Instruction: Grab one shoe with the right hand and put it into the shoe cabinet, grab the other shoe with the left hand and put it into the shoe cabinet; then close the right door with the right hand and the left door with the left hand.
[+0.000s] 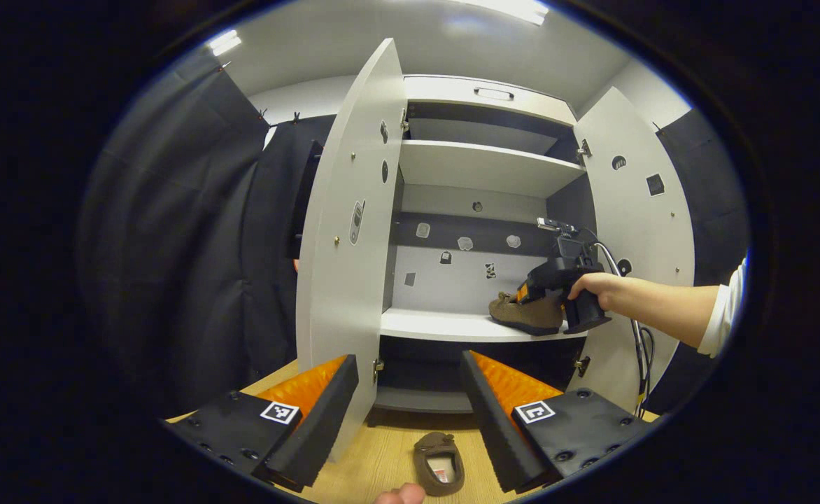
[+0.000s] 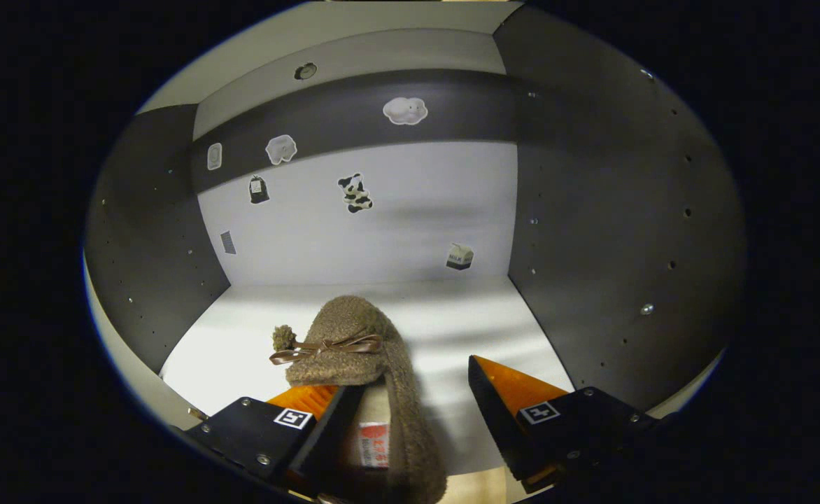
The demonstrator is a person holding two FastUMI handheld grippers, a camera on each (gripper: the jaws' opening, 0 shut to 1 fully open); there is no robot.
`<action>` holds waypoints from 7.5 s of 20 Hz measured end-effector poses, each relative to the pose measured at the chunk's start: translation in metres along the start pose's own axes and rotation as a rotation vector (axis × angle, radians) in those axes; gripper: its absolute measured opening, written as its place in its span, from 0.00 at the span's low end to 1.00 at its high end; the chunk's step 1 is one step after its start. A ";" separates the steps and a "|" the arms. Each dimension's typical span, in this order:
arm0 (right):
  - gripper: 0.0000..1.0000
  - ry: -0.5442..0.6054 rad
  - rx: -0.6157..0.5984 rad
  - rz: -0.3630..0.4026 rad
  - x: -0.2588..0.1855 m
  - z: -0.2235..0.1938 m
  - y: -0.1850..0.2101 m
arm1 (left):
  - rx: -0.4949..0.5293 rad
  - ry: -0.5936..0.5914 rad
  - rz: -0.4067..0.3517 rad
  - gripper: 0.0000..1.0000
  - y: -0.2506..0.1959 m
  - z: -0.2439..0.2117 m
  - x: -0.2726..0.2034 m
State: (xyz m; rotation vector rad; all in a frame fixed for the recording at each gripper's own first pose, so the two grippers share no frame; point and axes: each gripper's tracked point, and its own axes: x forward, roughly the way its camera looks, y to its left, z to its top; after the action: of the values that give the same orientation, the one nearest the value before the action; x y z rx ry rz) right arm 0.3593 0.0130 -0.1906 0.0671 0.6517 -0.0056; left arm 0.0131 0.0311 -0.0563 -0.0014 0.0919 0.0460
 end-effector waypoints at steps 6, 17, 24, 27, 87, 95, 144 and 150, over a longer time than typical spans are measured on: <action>0.94 -0.228 -0.033 0.066 -0.092 0.039 0.012 | 0.012 0.034 -0.015 0.96 -0.005 -0.021 0.001; 0.94 -0.455 -0.079 0.104 -0.247 -0.053 0.019 | -0.029 0.325 -0.141 0.96 -0.034 -0.156 0.007; 0.94 -0.488 -0.087 0.158 -0.303 -0.121 0.000 | -0.029 0.696 -0.148 0.97 -0.024 -0.300 0.012; 0.94 -0.469 -0.097 0.156 -0.316 -0.139 -0.012 | -0.071 0.780 -0.128 0.97 -0.019 -0.327 0.034; 0.94 -0.494 -0.040 0.078 -0.358 -0.137 -0.077 | -0.020 0.155 -0.101 0.97 -0.075 0.074 0.324; 0.94 -0.541 -0.013 0.061 -0.377 -0.108 -0.094 | -0.011 0.030 -0.131 0.94 -0.078 0.095 0.203; 0.89 -0.673 -0.054 -0.021 -0.369 0.033 -0.114 | -0.018 0.020 -0.109 0.97 -0.035 0.054 0.049; 0.89 -0.671 -0.055 0.069 -0.356 0.040 -0.065 | -0.030 0.027 -0.107 0.99 -0.027 0.050 0.050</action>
State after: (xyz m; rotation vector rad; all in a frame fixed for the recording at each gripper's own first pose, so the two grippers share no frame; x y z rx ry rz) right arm 0.0990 -0.0599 0.0529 0.0313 -0.0219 0.0543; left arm 0.0689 0.0062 -0.0112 -0.0370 0.1183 -0.0593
